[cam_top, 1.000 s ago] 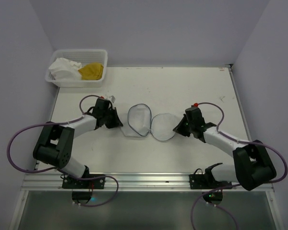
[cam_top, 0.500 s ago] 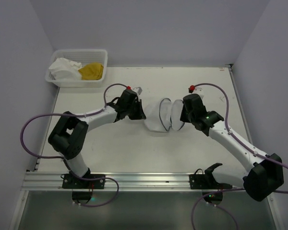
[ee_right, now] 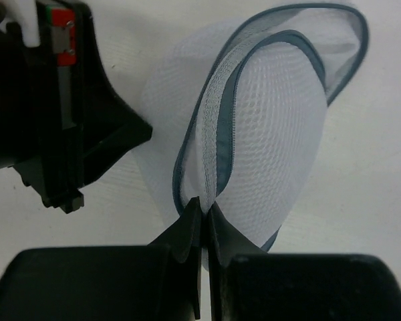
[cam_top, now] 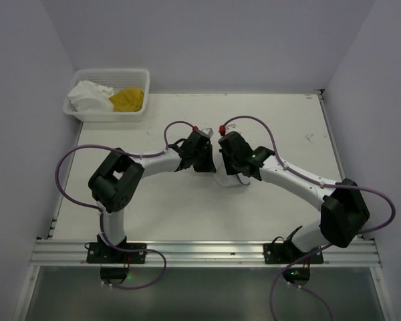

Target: Unzip the laundry bag and remove the bra

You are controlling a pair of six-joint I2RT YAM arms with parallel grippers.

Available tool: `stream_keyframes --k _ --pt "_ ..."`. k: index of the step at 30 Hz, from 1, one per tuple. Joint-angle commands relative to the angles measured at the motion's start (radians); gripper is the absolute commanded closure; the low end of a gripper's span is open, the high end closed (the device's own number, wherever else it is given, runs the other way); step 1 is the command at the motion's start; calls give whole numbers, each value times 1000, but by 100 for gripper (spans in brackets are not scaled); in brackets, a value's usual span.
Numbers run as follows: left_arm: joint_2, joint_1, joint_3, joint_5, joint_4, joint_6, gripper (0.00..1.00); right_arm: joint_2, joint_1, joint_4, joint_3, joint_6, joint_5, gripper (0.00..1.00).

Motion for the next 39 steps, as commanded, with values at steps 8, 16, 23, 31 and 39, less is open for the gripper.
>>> stream_keyframes --k 8,16,23,31,39 --pt "-21 1 -108 -16 97 -60 100 136 28 231 -50 -14 -344 98" --pt "-88 38 -266 -26 178 -112 100 193 19 389 -140 61 -386 96" --pt "-208 94 -408 -54 171 -129 78 211 2 420 -167 97 -372 95" --pt "-369 170 -520 -77 102 -108 54 234 4 433 -164 101 -410 93" --pt "-432 173 -532 -55 177 -102 56 177 4 378 -118 95 -447 89"
